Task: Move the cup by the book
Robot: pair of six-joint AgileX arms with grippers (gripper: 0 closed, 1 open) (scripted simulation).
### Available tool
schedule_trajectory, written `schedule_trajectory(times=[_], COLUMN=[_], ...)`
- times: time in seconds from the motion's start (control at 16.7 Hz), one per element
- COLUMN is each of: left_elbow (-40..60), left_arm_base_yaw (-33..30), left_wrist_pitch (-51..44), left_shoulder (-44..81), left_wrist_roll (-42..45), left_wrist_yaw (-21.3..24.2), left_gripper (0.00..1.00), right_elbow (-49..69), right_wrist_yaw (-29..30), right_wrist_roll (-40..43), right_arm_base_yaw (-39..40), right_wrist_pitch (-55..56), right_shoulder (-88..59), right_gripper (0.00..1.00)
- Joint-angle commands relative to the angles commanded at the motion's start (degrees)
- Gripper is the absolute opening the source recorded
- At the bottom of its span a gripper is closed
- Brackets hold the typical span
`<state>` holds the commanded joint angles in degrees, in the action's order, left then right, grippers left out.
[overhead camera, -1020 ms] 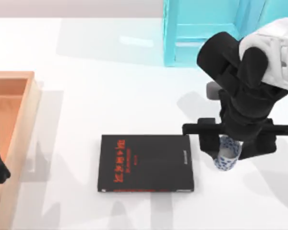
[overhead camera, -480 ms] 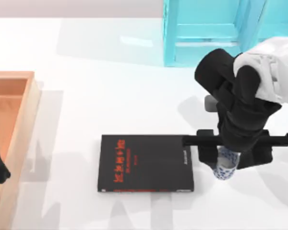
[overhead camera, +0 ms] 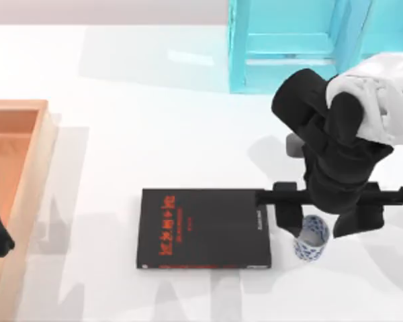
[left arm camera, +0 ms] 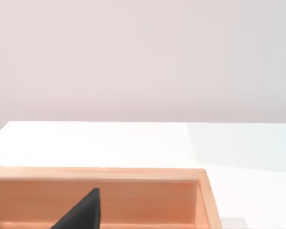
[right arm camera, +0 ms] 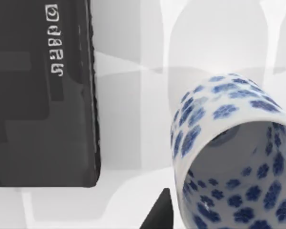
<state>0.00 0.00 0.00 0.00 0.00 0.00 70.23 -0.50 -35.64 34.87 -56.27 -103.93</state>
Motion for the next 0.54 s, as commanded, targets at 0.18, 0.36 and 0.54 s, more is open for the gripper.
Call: schedule_trajectory(times=[0.18, 0.36, 0.54], left_elbow=[0.0, 0.0, 0.0], left_arm_base_yaw=[0.0, 0.0, 0.0], left_wrist_pitch=[0.0, 0.0, 0.0], left_shoulder=[0.0, 0.0, 0.0], left_wrist_roll=[0.0, 0.0, 0.0], left_wrist_yaw=[0.0, 0.0, 0.0], left_gripper=[1.0, 1.0, 1.0], right_elbow=[0.0, 0.0, 0.0], right_wrist_yaw=[0.0, 0.0, 0.0], right_wrist_roll=[0.0, 0.0, 0.0], right_arm_base_yaw=[0.0, 0.0, 0.0], right_wrist_pitch=[0.0, 0.0, 0.0], right_shoulder=[0.0, 0.0, 0.0], right_gripper=[0.98, 1.0, 1.0])
